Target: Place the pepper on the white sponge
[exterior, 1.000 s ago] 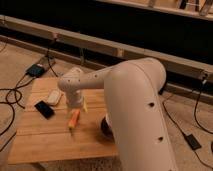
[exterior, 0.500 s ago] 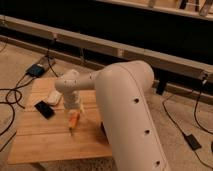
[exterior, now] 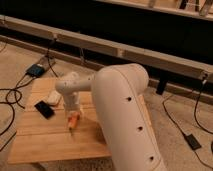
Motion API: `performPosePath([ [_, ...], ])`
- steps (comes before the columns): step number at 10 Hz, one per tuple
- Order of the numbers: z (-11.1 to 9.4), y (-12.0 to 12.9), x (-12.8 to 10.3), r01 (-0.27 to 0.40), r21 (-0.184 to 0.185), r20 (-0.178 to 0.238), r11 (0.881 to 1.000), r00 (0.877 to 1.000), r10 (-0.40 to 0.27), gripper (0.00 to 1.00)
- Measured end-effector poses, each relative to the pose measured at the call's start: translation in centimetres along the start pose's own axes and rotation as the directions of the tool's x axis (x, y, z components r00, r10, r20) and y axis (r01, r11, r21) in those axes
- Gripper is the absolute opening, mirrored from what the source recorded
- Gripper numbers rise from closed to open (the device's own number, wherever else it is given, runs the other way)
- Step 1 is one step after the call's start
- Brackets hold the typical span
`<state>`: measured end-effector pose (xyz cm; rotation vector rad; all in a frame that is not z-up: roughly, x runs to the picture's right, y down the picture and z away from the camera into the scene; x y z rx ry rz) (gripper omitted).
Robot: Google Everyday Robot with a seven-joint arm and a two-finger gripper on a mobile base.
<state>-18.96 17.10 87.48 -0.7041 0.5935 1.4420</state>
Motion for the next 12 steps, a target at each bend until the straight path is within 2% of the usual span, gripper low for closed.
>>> performPosePath([
  [2, 0.1, 0.0, -0.2, 0.003, -0.004, -0.004, 1.0, 1.0, -0.003, 0.61],
  [3, 0.1, 0.0, -0.3, 0.005, -0.006, -0.006, 1.0, 1.0, -0.005, 0.53],
  [7, -0.2, -0.1, -0.6, 0.019, -0.022, -0.008, 1.0, 1.0, -0.019, 0.09],
  [8, -0.4, 0.0, -0.6, 0.027, -0.026, -0.008, 0.999, 1.0, -0.027, 0.02],
  [10, -1.2, 0.4, -0.7, 0.063, -0.034, -0.008, 0.997, 0.998, -0.063, 0.0],
  [12, -2.6, 1.2, -0.6, 0.146, -0.036, -0.013, 0.989, 0.989, -0.147, 0.0],
])
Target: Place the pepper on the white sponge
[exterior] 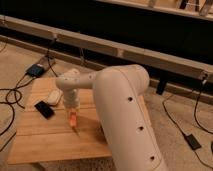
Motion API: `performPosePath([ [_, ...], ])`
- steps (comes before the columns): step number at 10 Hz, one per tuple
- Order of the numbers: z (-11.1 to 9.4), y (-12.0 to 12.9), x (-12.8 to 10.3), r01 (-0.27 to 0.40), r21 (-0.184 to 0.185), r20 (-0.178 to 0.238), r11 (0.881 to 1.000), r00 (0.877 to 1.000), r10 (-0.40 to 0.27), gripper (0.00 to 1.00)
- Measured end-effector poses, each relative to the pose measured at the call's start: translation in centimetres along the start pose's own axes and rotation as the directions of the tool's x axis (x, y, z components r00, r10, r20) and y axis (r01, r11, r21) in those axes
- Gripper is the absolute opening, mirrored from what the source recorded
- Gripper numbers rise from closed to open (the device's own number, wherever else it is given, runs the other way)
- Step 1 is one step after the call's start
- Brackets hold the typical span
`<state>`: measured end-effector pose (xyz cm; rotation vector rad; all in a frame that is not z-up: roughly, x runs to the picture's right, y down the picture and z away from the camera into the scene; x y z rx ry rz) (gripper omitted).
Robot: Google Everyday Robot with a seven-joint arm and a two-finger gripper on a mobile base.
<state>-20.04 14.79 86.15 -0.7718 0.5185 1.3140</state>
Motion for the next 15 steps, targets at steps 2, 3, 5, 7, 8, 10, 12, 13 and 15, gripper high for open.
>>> performPosePath([
  [2, -1.8, 0.9, -0.2, 0.115, 0.005, -0.006, 0.993, 0.993, -0.115, 0.0],
  [3, -2.8, 1.4, -0.6, 0.175, 0.01, -0.002, 0.985, 0.985, -0.175, 0.0],
  [5, -4.4, 2.6, -1.4, 0.28, 0.02, 0.009, 0.96, 0.96, -0.28, 0.0],
  [7, -5.6, 4.6, -2.7, 0.39, 0.028, 0.026, 0.92, 0.92, -0.391, 0.0],
  [8, -5.8, 5.4, -3.2, 0.427, 0.031, 0.032, 0.904, 0.903, -0.428, 0.0],
  [10, -5.6, 7.3, -5.1, 0.52, 0.034, 0.045, 0.853, 0.852, -0.521, 0.0],
  [12, -5.5, 8.7, -7.2, 0.586, 0.036, 0.064, 0.81, 0.807, -0.587, 0.0],
  [13, -5.5, 9.1, -8.1, 0.604, 0.038, 0.071, 0.796, 0.793, -0.605, 0.0],
  [15, -5.5, 9.7, -10.3, 0.634, 0.043, 0.088, 0.772, 0.767, -0.635, 0.0],
])
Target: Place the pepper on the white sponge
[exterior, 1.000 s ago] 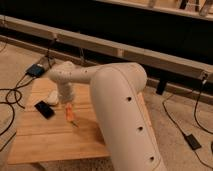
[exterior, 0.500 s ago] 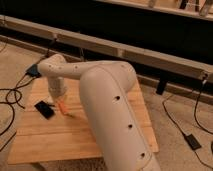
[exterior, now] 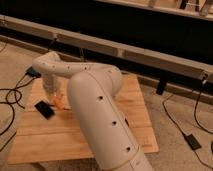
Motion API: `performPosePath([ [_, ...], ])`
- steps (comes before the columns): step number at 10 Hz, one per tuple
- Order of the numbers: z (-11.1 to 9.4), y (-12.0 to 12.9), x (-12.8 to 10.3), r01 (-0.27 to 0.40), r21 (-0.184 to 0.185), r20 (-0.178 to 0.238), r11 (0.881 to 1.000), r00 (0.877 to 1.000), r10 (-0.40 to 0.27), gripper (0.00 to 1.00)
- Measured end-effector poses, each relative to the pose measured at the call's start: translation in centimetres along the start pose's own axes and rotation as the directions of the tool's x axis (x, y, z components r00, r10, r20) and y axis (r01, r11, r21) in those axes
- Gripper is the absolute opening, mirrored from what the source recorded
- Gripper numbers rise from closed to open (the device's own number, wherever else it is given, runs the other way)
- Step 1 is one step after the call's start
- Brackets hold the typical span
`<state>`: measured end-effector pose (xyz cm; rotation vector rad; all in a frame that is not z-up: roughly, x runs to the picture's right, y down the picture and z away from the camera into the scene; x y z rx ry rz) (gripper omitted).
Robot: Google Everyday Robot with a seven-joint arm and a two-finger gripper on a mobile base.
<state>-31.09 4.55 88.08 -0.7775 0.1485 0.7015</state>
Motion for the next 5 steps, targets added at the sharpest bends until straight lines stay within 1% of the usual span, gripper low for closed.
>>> performPosePath([
  [2, 0.4, -0.5, -1.6, 0.032, 0.005, 0.009, 0.999, 0.999, -0.032, 0.0],
  [5, 1.6, -0.8, -4.0, 0.083, 0.007, 0.014, 0.997, 0.996, -0.083, 0.0],
])
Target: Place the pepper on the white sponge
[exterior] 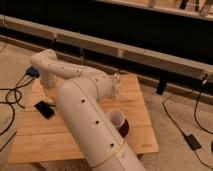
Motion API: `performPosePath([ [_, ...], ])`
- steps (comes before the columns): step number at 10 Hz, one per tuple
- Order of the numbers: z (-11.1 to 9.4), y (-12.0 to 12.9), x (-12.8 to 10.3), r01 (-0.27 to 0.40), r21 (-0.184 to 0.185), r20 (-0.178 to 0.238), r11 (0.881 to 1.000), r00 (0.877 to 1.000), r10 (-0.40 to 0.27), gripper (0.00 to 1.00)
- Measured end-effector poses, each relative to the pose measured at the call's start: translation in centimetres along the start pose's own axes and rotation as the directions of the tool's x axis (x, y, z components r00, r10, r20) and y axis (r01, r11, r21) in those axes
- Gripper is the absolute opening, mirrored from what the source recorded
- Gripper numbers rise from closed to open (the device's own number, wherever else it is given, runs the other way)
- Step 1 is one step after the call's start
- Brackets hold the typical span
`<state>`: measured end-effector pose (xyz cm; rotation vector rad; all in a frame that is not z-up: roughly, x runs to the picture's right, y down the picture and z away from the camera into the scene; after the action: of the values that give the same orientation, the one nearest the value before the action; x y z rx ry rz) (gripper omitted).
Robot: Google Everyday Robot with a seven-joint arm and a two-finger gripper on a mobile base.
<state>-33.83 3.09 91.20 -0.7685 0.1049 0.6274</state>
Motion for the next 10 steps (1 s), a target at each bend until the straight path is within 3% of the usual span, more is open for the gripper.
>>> performPosePath([
  [8, 1.7, -2.5, -3.1, 0.053, 0.036, 0.01, 0.998, 0.999, -0.053, 0.01],
  [10, 2.2, -2.3, -3.2, 0.061, 0.035, -0.001, 0.998, 0.998, -0.061, 0.17],
])
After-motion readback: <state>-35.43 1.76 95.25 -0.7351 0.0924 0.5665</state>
